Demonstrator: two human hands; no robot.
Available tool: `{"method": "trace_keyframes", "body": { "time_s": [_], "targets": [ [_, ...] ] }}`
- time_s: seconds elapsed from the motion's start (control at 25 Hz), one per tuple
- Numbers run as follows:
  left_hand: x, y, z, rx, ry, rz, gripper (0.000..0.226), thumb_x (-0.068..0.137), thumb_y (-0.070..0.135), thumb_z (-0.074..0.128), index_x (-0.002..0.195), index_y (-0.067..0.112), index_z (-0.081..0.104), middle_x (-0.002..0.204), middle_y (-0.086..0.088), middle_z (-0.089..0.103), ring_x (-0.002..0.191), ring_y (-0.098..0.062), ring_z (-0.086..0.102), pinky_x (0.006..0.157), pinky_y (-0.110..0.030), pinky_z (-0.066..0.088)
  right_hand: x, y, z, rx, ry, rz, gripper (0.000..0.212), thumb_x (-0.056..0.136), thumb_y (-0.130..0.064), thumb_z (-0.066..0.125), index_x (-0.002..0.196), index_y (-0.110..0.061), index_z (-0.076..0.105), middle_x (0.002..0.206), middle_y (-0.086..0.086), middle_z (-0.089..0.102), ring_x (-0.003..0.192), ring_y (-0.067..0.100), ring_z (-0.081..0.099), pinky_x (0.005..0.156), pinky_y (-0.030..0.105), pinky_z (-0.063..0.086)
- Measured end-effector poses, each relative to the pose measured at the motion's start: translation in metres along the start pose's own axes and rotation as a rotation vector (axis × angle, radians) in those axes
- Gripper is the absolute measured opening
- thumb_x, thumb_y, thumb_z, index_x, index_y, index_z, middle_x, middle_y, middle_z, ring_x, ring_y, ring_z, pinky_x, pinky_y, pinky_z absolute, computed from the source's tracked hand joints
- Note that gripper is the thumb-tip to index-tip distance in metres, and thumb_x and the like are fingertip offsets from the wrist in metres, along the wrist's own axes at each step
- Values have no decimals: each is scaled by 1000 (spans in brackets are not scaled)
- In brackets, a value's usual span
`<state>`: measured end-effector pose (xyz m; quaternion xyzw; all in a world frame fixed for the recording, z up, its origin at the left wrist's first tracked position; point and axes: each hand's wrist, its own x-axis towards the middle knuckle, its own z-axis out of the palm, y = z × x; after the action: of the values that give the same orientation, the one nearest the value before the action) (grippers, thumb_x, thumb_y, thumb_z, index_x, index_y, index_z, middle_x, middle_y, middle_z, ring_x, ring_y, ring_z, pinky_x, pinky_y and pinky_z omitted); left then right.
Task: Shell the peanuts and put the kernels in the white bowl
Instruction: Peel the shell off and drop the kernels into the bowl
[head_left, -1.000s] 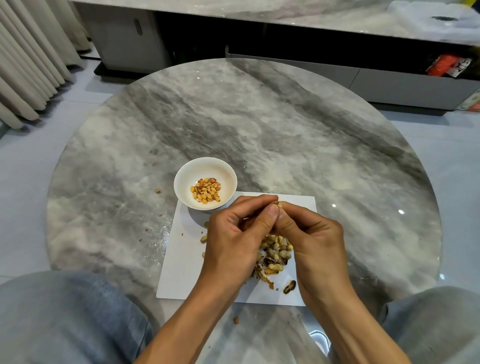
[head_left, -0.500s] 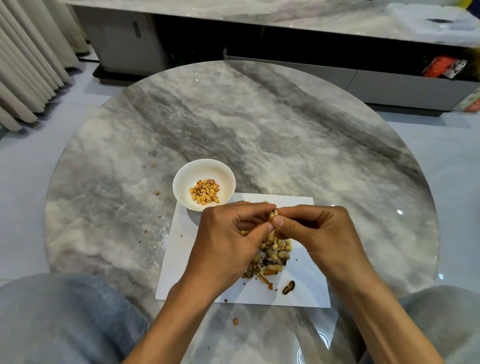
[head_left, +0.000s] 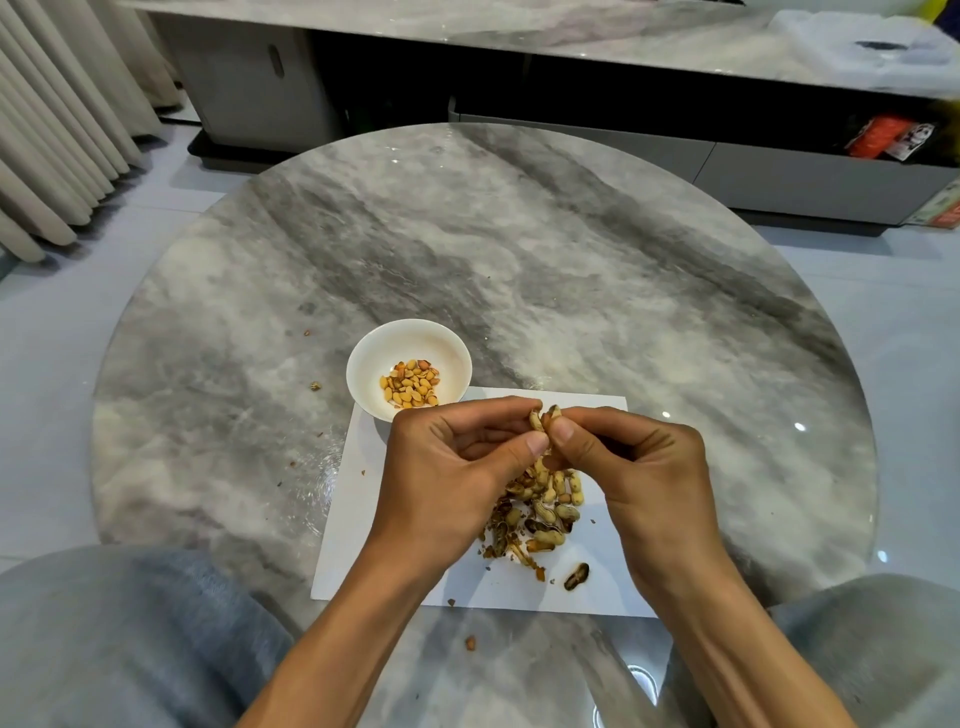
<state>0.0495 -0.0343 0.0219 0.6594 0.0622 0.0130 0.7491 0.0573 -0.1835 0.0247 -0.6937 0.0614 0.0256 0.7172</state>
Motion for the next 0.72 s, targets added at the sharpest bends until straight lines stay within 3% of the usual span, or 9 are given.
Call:
{"method": "trace_keyframes", "body": {
  "time_s": [0.28, 0.4, 0.48, 0.56, 0.64, 0.72],
  "targets": [
    [1, -3, 6, -148, 47, -113, 35, 84, -6, 70, 103, 22, 76, 85, -3, 76, 77, -13, 73, 71, -21, 57, 1, 3, 5, 174, -16, 118, 25, 77, -20, 70, 94, -3, 77, 87, 16, 76, 75, 23, 73, 73, 25, 58],
    [1, -6, 9, -328, 75, -281, 28, 91, -3, 61, 103, 16, 77, 90, -5, 76, 83, -15, 71, 75, -22, 57, -1, 5, 8, 123, -12, 89, 18, 80, -18, 70, 94, -9, 78, 88, 10, 78, 80, 22, 74, 74, 27, 59],
    [3, -7, 10, -502, 83, -404, 21, 95, 2, 56, 102, 6, 75, 93, -10, 75, 87, -15, 72, 75, -22, 57, -2, 8, 11, -99, -3, -88, 11, 85, -12, 73, 94, -15, 79, 88, 0, 78, 86, 19, 73, 78, 31, 59],
    [4, -8, 12, -659, 86, -498, 22, 96, 2, 51, 100, -1, 72, 92, -12, 74, 82, -12, 72, 71, -20, 58, -1, 16, 12, -469, -9, -450, 13, 89, -9, 72, 96, -16, 79, 90, -6, 74, 86, 16, 69, 77, 31, 54],
    [5, -9, 13, -774, 85, -566, 25, 95, 0, 46, 99, -4, 70, 84, -10, 72, 70, -9, 70, 68, -18, 58, 1, 22, 10, -809, -25, -783, 14, 86, -6, 71, 97, -12, 78, 93, -2, 72, 82, 20, 61, 71, 30, 48],
    [4, -9, 14, -847, 93, -612, 24, 96, 0, 43, 96, -4, 67, 71, -7, 68, 58, -7, 65, 64, -17, 58, 4, 24, 8, -1014, -40, -922, 18, 82, -1, 73, 97, -10, 77, 97, 0, 72, 81, 23, 57, 67, 29, 46]
  ]
}}
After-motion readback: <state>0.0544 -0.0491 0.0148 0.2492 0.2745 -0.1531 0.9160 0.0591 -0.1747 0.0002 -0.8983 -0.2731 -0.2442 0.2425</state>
